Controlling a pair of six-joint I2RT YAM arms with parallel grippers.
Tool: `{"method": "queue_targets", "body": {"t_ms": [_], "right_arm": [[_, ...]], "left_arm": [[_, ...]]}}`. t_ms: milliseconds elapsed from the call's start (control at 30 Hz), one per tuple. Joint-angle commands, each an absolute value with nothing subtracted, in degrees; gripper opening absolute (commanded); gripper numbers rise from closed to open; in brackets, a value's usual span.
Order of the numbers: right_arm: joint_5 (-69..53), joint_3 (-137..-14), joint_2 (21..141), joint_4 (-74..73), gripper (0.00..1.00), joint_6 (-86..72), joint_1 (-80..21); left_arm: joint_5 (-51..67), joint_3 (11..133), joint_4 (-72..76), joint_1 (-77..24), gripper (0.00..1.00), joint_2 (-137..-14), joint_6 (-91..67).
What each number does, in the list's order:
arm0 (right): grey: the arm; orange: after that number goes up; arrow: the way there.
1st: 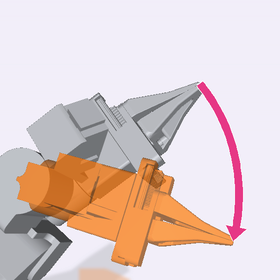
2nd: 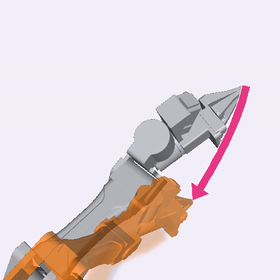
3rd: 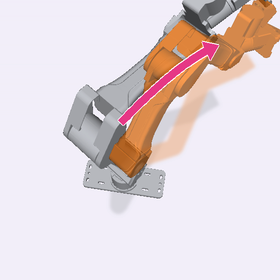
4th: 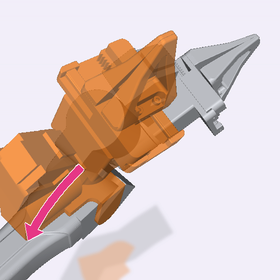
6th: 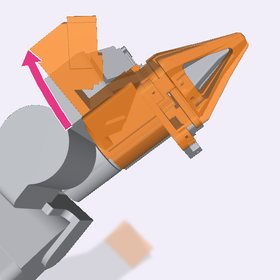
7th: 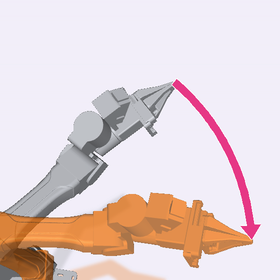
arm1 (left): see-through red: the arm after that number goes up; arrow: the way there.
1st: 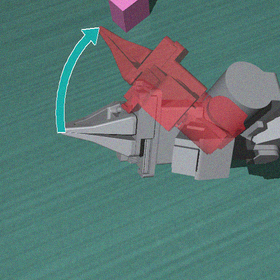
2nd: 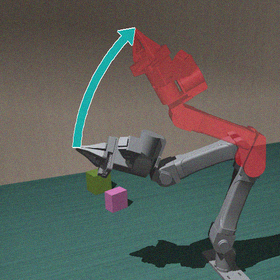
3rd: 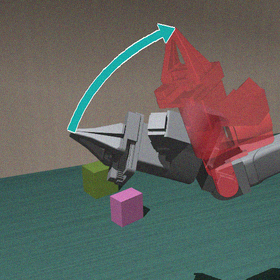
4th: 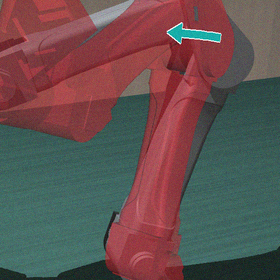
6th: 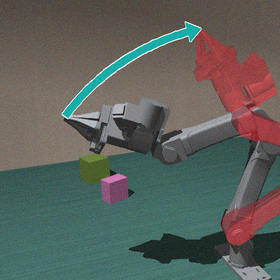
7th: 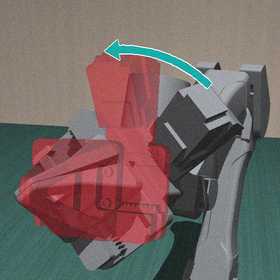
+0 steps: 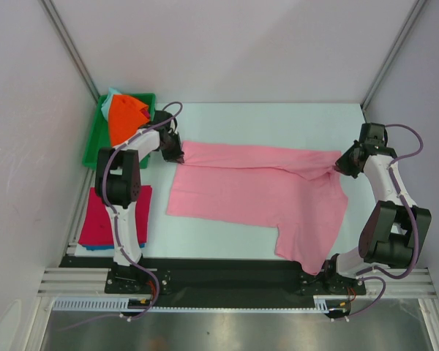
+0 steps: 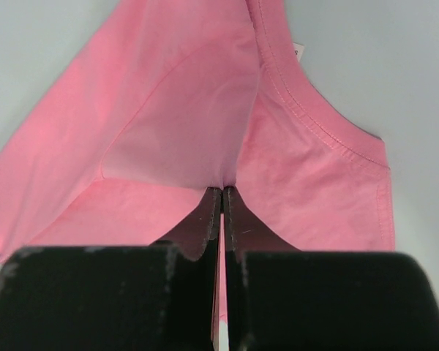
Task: Fold and stack the t-shirts
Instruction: Fold the tshirt
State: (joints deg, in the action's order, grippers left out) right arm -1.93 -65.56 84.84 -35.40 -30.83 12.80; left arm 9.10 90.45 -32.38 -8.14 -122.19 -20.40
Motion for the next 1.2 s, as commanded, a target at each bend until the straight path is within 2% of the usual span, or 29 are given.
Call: {"method": "queue_targets", "body": {"t_ms": [0,233,300,367,400,533,567,667,700,800,867,1067,1167], "right_arm": [[-0.4,-66.2,84.4,-36.9,0.00,-30.3,13.0],[2.5,-63.4,85.3,-37.6,0.00,-29.7,13.3],[4.1,-62.9,86.2,-37.8,0.00,-28.9,13.5],[2.8,-62.4,88.1,-39.1,0.09,-28.2,14.3],[1.6,-62.2,88.4,-39.5,0.17,-27.2,14.3],[-1.1,-61.4,87.6,-42.6,0.23,-27.9,13.4],[-1.5,-61.4,86.0,-43.0,0.24,-28.0,14.0],[-1.2,-61.7,84.2,-40.9,0.44,-27.5,14.6],[-0.9,-61.9,84.7,-39.5,0.58,-27.2,14.9],[-1.1,-64.5,90.5,-32.9,0.64,-25.3,15.8],[-1.6,-69.0,94.7,-29.0,0.65,-25.9,16.3],[-3.9,-77.9,105.8,-23.6,0.65,-27.3,17.1],[-4.5,-79.3,107.4,-20.9,0.60,-26.9,17.2]], "left_arm": [[7.5,92.6,-33.9,-8.2,0.04,-123.3,-19.2],[7.4,92.6,-35.1,-8.2,0.04,-123.3,-18.9],[7.5,92.1,-35.7,-8.3,0.13,-123.1,-18.7],[6.8,91.0,-36.3,-8.3,0.27,-121.6,-18.9],[6.2,89.9,-36.5,-8.3,0.29,-120.7,-18.9],[3.7,90.9,-38.7,-8.3,0.41,-116.4,-17.9],[3.4,91.5,-38.9,-8.3,0.47,-115.2,-17.8],[6.2,93.6,-37.3,-8.4,0.57,-114.9,-16.4],[7.7,95.7,-37.2,-8.4,0.57,-115.9,-16.0],[14.9,98.9,-36.0,-8.4,0.56,-119.1,-14.0],[17.9,100.2,-35.7,-8.4,0.52,-120.4,-14.0],[23.1,103.6,-34.4,-8.4,0.51,-124.9,-15.1],[23.5,105.8,-34.6,-8.3,0.51,-126.7,-15.8]]}}
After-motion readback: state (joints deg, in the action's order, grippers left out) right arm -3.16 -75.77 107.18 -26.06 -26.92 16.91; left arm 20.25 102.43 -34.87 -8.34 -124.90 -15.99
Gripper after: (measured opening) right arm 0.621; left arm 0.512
